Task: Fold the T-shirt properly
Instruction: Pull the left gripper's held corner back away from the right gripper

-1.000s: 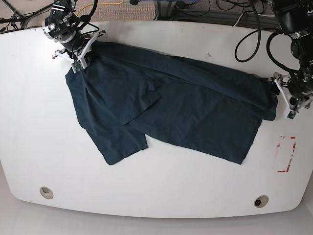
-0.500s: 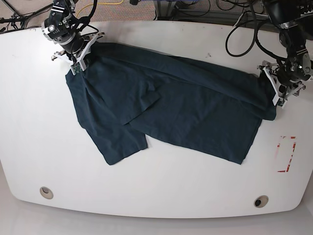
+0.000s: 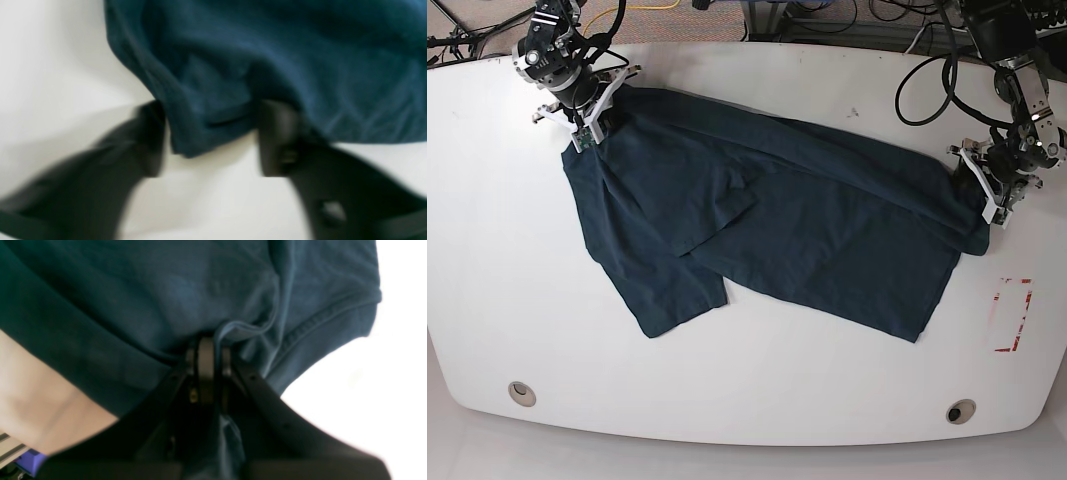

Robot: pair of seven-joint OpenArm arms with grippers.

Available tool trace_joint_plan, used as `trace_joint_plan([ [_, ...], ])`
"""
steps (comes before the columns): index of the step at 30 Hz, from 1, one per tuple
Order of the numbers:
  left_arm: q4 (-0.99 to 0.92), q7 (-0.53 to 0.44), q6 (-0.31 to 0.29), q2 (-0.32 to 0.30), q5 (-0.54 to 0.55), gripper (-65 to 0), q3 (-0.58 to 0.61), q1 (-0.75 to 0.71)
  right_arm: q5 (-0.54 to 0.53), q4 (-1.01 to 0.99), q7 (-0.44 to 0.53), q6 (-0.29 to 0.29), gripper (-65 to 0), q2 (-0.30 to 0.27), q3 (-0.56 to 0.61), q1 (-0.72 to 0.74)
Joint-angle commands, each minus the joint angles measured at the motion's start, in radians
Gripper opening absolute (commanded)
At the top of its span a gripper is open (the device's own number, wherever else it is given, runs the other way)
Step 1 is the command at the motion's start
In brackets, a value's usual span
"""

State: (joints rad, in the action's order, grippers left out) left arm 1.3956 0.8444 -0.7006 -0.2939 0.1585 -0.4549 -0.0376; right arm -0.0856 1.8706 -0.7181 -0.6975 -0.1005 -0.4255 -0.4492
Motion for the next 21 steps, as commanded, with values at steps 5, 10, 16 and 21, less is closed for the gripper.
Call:
trace_joint_plan([
  [5, -0.023, 0.045, 0.002, -0.024, -0.052, -59.3, 0.003, -0.003, -0.012, -0.024, 0.016, -0.001, -65.0, -0.018, -0.008, 0.007],
  [10, -0.023, 0.045, 0.002, -0.035, -0.052, -62.4, 0.002, -0.009, -0.012, -0.035, 0.016, -0.001, -65.0, -0.049, -0.005, 0.01],
  [16, 0.049, 0.046, 0.002, -0.07, -0.044, -62.4, -0.002, -0.075, -0.012, -0.033, 0.013, -0.001, -65.0, -0.067, -0.008, 0.007],
  [21, 0.133, 0.046, 0.002, -0.077, -0.044, -62.2, -0.002, -0.141, -0.012, -0.035, 0.01, -0.001, -65.0, -0.109, -0.003, 0.007],
])
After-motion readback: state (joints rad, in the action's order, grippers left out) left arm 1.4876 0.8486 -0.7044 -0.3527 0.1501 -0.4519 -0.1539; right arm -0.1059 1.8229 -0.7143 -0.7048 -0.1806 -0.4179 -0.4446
